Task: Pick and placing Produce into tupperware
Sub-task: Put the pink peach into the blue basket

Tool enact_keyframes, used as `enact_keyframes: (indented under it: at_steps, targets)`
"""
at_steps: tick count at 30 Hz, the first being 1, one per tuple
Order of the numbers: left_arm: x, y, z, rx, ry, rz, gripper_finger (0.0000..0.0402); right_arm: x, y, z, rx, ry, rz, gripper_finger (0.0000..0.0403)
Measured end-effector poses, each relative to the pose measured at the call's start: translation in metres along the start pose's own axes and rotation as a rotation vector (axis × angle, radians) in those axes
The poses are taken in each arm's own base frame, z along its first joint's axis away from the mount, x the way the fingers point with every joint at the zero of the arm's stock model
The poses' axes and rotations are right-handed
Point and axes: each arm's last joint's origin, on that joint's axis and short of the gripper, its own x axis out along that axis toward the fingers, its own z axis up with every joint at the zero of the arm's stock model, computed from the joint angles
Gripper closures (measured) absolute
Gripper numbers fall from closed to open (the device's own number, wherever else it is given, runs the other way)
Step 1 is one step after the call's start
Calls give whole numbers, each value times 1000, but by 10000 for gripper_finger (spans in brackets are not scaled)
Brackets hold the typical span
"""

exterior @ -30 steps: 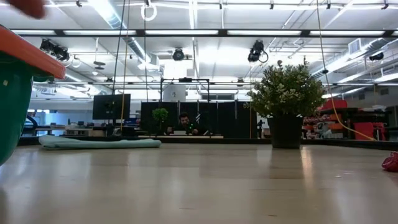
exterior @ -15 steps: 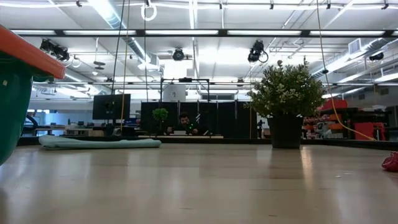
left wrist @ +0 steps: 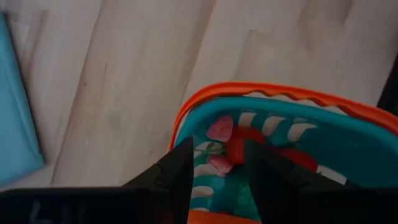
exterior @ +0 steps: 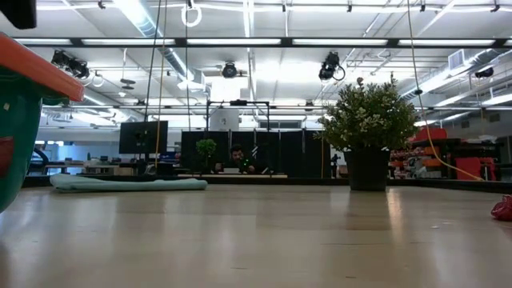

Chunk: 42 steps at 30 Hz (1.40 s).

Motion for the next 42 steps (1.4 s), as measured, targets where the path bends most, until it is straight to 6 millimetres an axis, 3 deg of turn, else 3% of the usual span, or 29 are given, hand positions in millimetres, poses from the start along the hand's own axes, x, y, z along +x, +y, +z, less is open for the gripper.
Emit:
enact_keyframes:
  at_steps: [5,14,24,34,42]
  targets:
    - [-1,7,8,101,3,-3,276,29,-25,-31,87,198,-154,263]
    - [2,19,24,95,7,4,295,57,-56,-51,141,297,-337,263]
    - [6,25,32,110,11,13,297,79,-82,-63,159,366,-452,263]
    - [7,26,35,102,11,16,309,96,-96,-62,152,376,-460,236]
    - [7,26,34,102,11,15,317,99,-99,-59,149,371,-469,212]
